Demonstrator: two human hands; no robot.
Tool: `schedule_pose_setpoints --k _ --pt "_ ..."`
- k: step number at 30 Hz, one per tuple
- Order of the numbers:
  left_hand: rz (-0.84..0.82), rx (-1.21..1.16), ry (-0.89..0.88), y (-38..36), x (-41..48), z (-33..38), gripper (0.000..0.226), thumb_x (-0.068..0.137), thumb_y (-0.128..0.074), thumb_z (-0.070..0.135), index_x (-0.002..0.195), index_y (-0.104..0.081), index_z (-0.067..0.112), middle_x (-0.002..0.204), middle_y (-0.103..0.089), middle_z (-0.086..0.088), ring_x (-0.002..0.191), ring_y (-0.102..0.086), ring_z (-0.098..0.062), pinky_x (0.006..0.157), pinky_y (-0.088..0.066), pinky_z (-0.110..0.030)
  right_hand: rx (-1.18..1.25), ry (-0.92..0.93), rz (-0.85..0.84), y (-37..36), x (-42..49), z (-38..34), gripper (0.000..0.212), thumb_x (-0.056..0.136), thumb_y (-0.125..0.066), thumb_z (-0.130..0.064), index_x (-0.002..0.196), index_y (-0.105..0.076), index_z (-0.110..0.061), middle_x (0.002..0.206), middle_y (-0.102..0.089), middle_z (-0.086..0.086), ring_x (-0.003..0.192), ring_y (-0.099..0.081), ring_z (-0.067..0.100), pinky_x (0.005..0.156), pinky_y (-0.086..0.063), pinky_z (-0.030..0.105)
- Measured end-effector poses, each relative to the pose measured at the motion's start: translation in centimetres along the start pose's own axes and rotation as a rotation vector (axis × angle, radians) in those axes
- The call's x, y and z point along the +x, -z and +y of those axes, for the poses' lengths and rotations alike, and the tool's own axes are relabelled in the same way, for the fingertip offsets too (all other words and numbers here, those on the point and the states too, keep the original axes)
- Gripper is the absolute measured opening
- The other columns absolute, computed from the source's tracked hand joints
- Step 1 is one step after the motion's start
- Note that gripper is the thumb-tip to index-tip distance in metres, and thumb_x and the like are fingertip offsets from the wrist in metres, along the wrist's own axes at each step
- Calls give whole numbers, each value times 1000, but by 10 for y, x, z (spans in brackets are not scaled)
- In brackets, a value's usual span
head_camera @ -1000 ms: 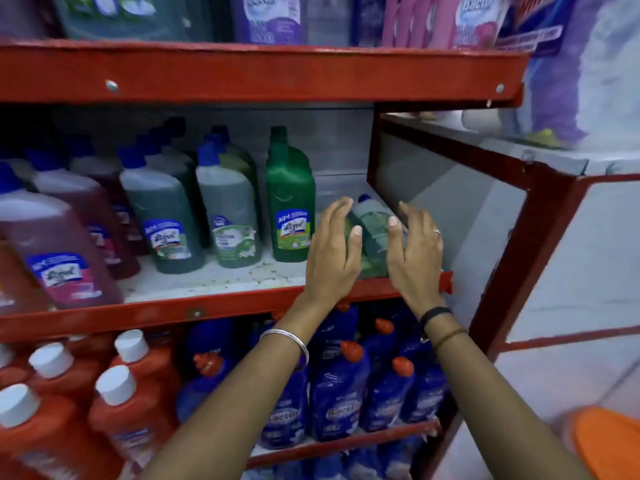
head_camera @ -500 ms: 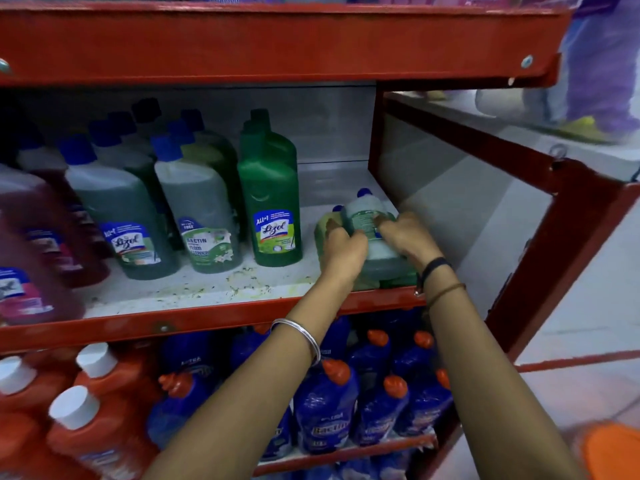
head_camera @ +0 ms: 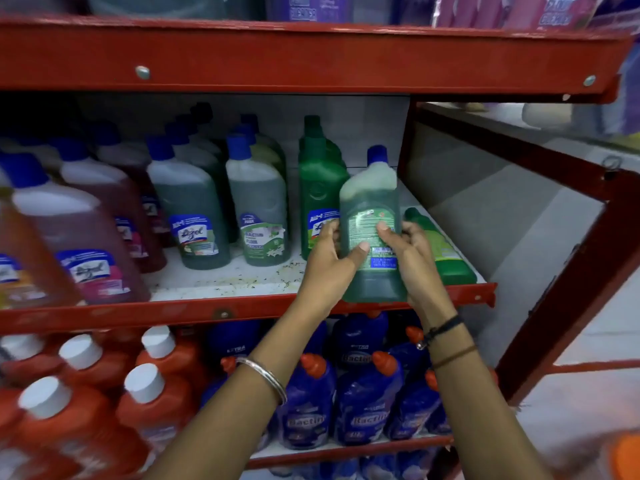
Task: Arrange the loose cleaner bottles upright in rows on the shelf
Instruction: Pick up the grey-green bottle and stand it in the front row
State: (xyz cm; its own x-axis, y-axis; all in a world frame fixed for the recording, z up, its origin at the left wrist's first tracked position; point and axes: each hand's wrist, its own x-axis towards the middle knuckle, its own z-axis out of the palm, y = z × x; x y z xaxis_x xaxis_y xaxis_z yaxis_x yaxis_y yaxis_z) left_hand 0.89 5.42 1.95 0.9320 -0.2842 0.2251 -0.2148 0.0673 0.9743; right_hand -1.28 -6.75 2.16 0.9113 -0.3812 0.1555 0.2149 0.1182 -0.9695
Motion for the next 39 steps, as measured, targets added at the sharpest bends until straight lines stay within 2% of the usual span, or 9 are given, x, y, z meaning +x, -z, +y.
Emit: schedule_pose_setpoints --k 5,10,18,21,23,25,32,36,39 --pt "80 91 -132 66 -32 4 61 85 -61 5 138 -33 18 117 -54 11 107 -55 -3 92 -47 -19 -4 129 -113 -58 -27 9 34 86 -61 -8 117 -49 -3 99 -66 3 78 -68 3 68 -55 17" --pt "208 207 -230 135 -49 4 70 78 -60 14 141 -29 24 141 -46 -4 126 -48 -17 105 -43 -46 -99 198 -272 -122 -39 15 45 83 -65 -3 122 -45 -10 110 -62 -1 99 -63 11 88 -54 29" --pt "327 387 -319 208 -40 2 70 82 -54 6 144 -23 18 149 -34 -7 136 -36 -18 111 -35 -46 -208 283 -319 -202 -32 30 49 82 -64 0 124 -41 -11 118 -56 4 107 -59 15 93 -51 27" --pt "332 423 -273 219 -39 -10 70 83 -53 -2 144 -22 12 151 -30 -8 138 -29 -16 114 -26 -25 -233 253 -322 -214 -29 46 52 83 -63 1 128 -39 -10 120 -55 3 100 -59 1 90 -52 21" --pt "339 434 -244 223 -39 -20 68 85 -51 -4 144 -21 10 148 -30 -4 134 -27 -7 102 -20 1 -258 234 -313 -218 -28 57 55 83 -65 -1 131 -38 -9 122 -55 1 101 -59 -3 92 -51 21" --pt "346 426 -234 227 -40 -27 65 87 -50 -3 144 -21 10 139 -32 5 128 -27 -2 91 -19 9 -268 220 -292 -220 -29 64 57 81 -67 -5 131 -39 -10 123 -56 0 105 -59 0 94 -50 24" --pt "333 429 -192 233 -32 -37 55 89 -54 10 139 -32 10 139 -46 -11 127 -46 -22 107 -40 -43 -448 314 32 -221 -37 65 44 67 -81 -24 100 -55 -14 99 -62 2 86 -64 19 69 -52 21" --pt "395 388 -203 228 -35 -39 52 88 -51 5 137 -36 10 140 -46 -11 128 -45 -24 106 -41 -46 -536 351 60 -227 -40 69 38 76 -75 -22 107 -61 -6 107 -62 9 89 -62 16 63 -42 -3" --pt "441 384 -215 223 -45 -36 49 90 -44 -2 137 -38 7 141 -44 -11 129 -42 -20 110 -34 -26 -568 344 17 -228 -37 63 35 82 -68 -19 114 -63 -5 111 -64 13 90 -62 14 65 -40 -5"
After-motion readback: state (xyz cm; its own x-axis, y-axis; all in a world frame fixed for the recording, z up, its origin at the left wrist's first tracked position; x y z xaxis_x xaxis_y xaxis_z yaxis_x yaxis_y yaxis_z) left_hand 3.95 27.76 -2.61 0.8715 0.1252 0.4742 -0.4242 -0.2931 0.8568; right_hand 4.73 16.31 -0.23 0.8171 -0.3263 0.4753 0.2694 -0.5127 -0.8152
